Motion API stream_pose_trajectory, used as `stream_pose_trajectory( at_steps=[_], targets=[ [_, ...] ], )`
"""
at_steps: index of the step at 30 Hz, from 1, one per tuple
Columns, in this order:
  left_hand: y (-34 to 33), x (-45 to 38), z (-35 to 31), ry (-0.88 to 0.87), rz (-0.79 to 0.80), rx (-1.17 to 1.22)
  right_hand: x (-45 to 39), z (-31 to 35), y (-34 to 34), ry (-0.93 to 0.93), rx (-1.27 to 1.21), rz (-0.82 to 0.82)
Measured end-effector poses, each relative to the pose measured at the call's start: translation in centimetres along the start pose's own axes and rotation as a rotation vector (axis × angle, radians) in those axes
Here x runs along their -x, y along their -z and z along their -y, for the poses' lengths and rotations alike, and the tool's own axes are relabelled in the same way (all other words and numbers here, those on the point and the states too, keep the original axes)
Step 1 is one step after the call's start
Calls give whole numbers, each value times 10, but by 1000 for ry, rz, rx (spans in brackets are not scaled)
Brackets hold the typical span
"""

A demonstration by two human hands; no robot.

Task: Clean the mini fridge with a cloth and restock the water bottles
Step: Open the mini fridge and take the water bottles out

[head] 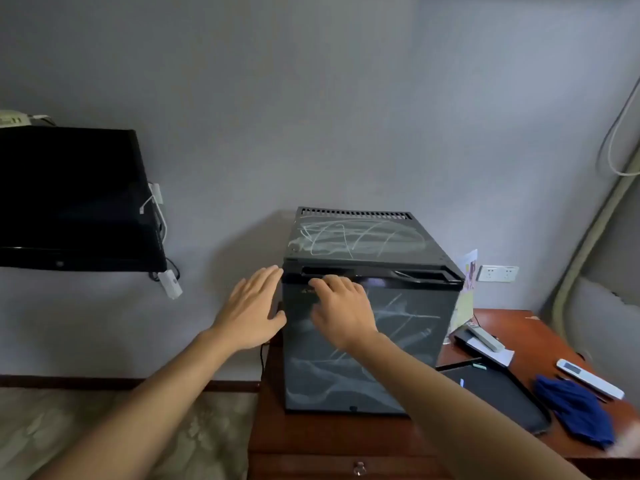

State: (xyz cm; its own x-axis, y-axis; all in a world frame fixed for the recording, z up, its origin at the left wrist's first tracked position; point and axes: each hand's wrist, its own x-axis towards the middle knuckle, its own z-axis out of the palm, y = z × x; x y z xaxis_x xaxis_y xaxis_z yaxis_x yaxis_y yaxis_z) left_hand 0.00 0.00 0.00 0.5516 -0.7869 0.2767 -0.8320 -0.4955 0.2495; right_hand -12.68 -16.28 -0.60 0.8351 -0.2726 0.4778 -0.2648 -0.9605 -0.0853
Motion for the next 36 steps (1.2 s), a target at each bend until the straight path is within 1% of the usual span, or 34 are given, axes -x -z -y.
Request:
stream_pose_trajectory(
  at_steps=[1,3,4,5,9,11,14,20,24,28,30,32,36],
  targets=[
    [1,-12,13,-34,16,-2,-16,4,-8,18,29,0],
    [5,-32,30,-72,70,0,-40,12,-19,-28,75,-3],
    [7,-42,36,-98,91,13,-50,17,-22,-58,100,29],
    [5,-52,42,-133,110,6,-59,17,-29,-65,123,27],
    [-11,-77,59,-260,144,-19,-73,21,-46,-90,124,20],
    [-17,-86,65,-283,103,-25,-78,21,-52,-95,97,15],
    [-16,-91,67,-304,46,-101,-85,18,-56,-67,53,6],
    [-12,-91,65,-278,67,-155,-84,17,-51,-53,-15,19],
    [-18,-93,65,-251,61,-146,-58,23,-38,8,-24,6],
    [-28,-83,60,-220,93,-198,-3,28,-15,78,-12,-12],
    [-26,-72,40,-169,90,-181,25,28,1,106,-26,-10],
    [-24,-58,11,-133,60,-116,51,25,20,134,-48,7],
    [-31,-16,-45,-182,18,-21,101,13,60,136,-126,11]
  ],
)
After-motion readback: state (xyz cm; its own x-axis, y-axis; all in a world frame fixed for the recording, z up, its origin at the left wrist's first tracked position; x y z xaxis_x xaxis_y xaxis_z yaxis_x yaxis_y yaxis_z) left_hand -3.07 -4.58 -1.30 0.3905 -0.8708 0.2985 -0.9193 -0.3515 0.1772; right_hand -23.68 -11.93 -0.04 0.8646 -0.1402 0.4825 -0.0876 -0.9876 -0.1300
